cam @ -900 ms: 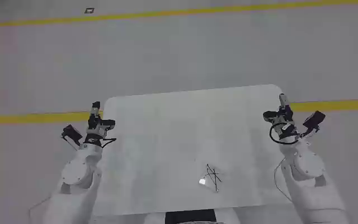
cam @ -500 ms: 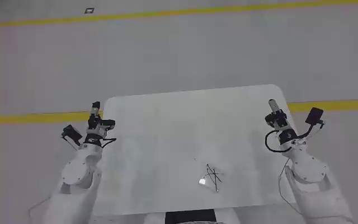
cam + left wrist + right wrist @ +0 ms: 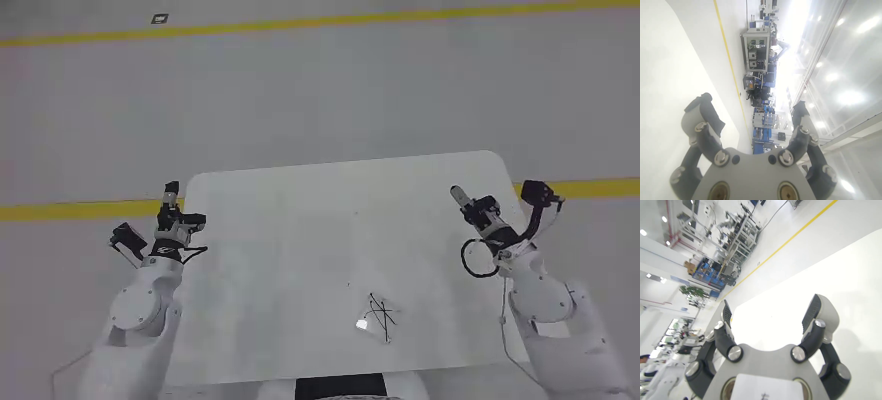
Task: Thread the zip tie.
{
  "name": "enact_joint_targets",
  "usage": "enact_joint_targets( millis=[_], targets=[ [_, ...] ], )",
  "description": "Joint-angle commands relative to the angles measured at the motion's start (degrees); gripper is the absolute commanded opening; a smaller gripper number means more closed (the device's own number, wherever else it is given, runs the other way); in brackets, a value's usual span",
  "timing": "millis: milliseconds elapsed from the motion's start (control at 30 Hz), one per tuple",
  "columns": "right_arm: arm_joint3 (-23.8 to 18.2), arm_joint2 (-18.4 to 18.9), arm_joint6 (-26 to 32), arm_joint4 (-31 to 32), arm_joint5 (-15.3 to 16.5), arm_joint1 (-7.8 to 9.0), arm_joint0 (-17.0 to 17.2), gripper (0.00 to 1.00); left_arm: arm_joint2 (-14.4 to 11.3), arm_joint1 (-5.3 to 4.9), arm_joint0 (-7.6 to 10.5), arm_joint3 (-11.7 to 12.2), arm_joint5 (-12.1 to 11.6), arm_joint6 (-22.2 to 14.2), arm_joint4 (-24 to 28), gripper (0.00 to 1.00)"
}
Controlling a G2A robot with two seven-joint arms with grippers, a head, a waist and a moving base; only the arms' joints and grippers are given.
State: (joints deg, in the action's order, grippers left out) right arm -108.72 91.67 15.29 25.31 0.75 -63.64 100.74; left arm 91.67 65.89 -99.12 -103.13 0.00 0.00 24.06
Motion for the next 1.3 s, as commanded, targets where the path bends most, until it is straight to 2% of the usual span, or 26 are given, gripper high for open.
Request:
enact_joint_targets(
  millis=[0, 133, 500, 600, 733, 900, 1267],
  targets=[
    [-0.05, -1.24, 0.59, 4.33, 0.38, 0.06, 0.49, 1.0, 0.0, 0.0, 0.0, 0.0, 0.0, 0.0, 0.0, 1.0],
    [-0.08, -2.72, 0.8, 10.58, 1.41, 0.16, 1.35, 1.0, 0.0, 0.0, 0.0, 0.0, 0.0, 0.0, 0.0, 1.0],
    [-0.08, -2.72, 0.8, 10.58, 1.41, 0.16, 1.35, 1.0, 0.0, 0.0, 0.0, 0.0, 0.0, 0.0, 0.0, 1.0],
    [-1.8, -3.81, 2.44, 20.11, 3.72, 0.59, 0.27, 1.0, 0.0, 0.0, 0.0, 0.0, 0.0, 0.0, 0.0, 1.0],
    [-3.13, -5.73, 5.34, 25.42, 5.47, 0.75, -0.73, 1.0, 0.0, 0.0, 0.0, 0.0, 0.0, 0.0, 0.0, 1.0],
    [-4.01, -8.27, 10.01, 32.28, 7.6, 1.0, -0.27, 1.0, 0.0, 0.0, 0.0, 0.0, 0.0, 0.0, 0.0, 1.0],
    [-3.98, -8.7, 9.86, 33.36, 8.01, 1.01, 0.07, 1.0, 0.0, 0.0, 0.0, 0.0, 0.0, 0.0, 0.0, 1.0]
  ],
)
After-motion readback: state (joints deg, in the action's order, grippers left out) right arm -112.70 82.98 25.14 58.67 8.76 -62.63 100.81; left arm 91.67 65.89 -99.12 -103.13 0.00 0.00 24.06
